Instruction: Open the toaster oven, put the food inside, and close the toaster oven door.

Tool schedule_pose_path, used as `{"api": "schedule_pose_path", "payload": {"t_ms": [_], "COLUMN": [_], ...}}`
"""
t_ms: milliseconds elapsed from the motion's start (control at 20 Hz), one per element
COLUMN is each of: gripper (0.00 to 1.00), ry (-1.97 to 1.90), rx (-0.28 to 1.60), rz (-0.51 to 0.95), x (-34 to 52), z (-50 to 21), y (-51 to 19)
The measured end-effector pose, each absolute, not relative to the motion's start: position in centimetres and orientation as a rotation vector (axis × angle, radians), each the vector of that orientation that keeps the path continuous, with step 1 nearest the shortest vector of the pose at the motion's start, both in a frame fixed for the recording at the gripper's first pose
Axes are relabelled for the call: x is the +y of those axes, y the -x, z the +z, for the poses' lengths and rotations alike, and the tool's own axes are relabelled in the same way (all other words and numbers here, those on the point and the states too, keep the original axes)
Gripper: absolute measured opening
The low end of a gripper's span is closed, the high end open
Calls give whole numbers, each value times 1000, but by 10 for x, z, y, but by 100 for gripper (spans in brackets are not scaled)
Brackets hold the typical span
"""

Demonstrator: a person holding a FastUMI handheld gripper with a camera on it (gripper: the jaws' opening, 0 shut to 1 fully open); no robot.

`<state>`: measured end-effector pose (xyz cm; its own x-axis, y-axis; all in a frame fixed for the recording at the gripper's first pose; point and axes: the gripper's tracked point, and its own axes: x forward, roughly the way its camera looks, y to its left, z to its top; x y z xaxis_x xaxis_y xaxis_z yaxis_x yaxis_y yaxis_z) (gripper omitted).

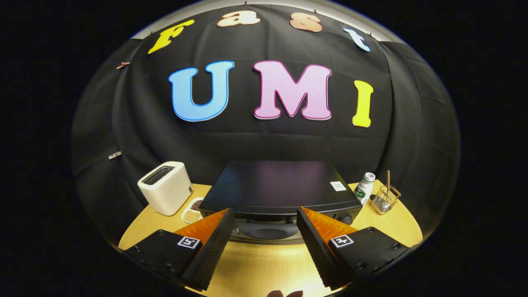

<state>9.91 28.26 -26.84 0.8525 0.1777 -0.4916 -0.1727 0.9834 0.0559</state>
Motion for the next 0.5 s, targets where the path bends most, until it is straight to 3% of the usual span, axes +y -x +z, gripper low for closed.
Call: {"api": "schedule_pose_path", "payload": {"t_ms": [500], "gripper": [98], "ry": [-34], "rx": [615], "rz": [121], "x": [285], "z": [-320], "y": [-130]}}
